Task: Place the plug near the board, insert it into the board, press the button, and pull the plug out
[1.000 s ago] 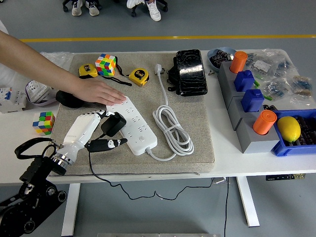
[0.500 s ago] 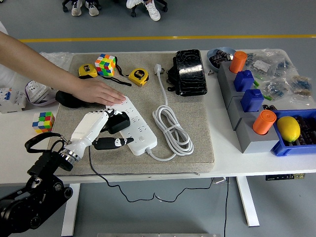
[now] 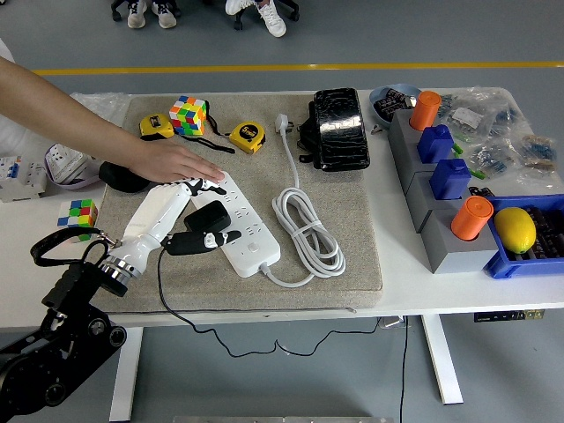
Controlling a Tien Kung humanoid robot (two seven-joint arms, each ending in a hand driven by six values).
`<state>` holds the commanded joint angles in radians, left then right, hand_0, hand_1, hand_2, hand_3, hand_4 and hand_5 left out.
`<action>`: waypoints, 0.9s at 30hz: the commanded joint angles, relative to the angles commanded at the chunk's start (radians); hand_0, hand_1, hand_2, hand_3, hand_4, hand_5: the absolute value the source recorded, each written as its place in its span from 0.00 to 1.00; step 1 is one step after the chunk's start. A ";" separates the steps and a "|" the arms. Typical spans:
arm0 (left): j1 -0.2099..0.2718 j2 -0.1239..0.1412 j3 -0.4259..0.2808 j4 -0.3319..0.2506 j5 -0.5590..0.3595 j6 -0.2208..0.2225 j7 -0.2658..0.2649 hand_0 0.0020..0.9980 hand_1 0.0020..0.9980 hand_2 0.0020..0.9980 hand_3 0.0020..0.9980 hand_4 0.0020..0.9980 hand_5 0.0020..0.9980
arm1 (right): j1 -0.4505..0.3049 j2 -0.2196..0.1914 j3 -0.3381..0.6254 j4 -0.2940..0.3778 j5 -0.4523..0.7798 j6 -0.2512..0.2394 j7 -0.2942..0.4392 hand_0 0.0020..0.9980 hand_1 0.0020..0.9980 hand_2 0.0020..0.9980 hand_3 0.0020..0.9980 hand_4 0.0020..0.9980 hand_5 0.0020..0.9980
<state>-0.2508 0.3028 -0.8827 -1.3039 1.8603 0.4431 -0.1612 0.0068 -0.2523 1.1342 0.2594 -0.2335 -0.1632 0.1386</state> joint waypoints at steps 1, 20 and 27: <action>0.002 0.003 0.000 -0.021 -0.006 -0.010 0.010 0.55 0.67 0.67 0.65 1.00 0.59 | 0.000 0.000 0.000 0.000 0.000 0.000 0.000 0.55 0.57 0.53 0.50 0.81 0.36; -0.034 0.035 0.062 -0.330 -0.060 -0.476 0.490 0.08 0.10 0.15 0.77 0.68 0.00 | -0.003 -0.002 -0.005 0.001 0.001 0.004 -0.004 0.55 0.57 0.53 0.50 0.81 0.36; -0.050 0.029 0.087 -0.326 -0.052 -0.559 0.568 0.07 0.10 0.15 0.86 0.78 0.00 | -0.004 -0.003 -0.005 0.001 0.000 0.004 -0.003 0.55 0.57 0.53 0.50 0.81 0.36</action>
<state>-0.3008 0.3313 -0.7956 -1.6298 1.8086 -0.1163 0.4070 0.0031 -0.2558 1.1297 0.2608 -0.2331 -0.1593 0.1353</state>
